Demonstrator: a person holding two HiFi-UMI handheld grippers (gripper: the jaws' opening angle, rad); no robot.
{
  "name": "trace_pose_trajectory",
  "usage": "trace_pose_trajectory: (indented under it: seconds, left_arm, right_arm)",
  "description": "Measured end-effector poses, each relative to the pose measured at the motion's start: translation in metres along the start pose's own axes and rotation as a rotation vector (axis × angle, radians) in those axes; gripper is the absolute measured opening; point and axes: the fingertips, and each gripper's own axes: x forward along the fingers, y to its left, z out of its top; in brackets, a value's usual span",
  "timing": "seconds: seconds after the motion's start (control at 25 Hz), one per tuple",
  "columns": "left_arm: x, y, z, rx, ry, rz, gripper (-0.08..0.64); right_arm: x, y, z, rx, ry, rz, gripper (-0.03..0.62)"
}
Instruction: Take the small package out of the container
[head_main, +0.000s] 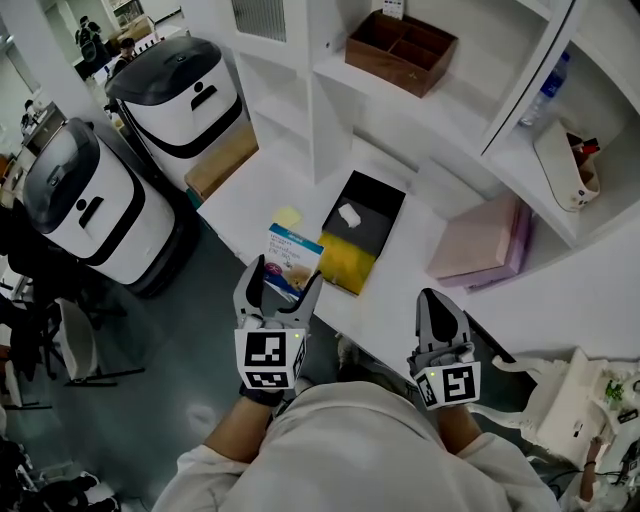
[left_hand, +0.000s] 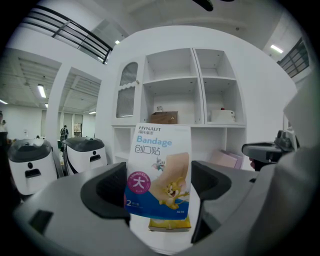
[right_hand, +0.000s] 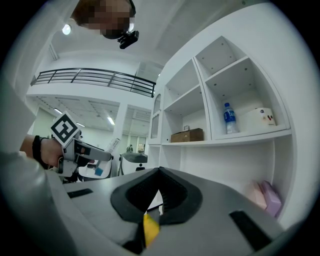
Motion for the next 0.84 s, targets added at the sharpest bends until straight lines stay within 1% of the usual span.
trace_pose_trajectory:
  seconds: [0.48, 0.84]
  left_arm:
    - [-0.0065, 0.0008, -0.0015, -0.006, 0.001, 0.025, 0.403]
    - [-0.0020, 0.0005, -0.0024, 0.004, 0.005, 0.028, 0.403]
  right_arm:
    - [-0.0002, -0.0006, -0.0008, -0.003, 0.002, 0.017, 0.023]
    - [0.0030, -0.0040, -0.0031, 0.000, -0.003, 0.016, 0.023]
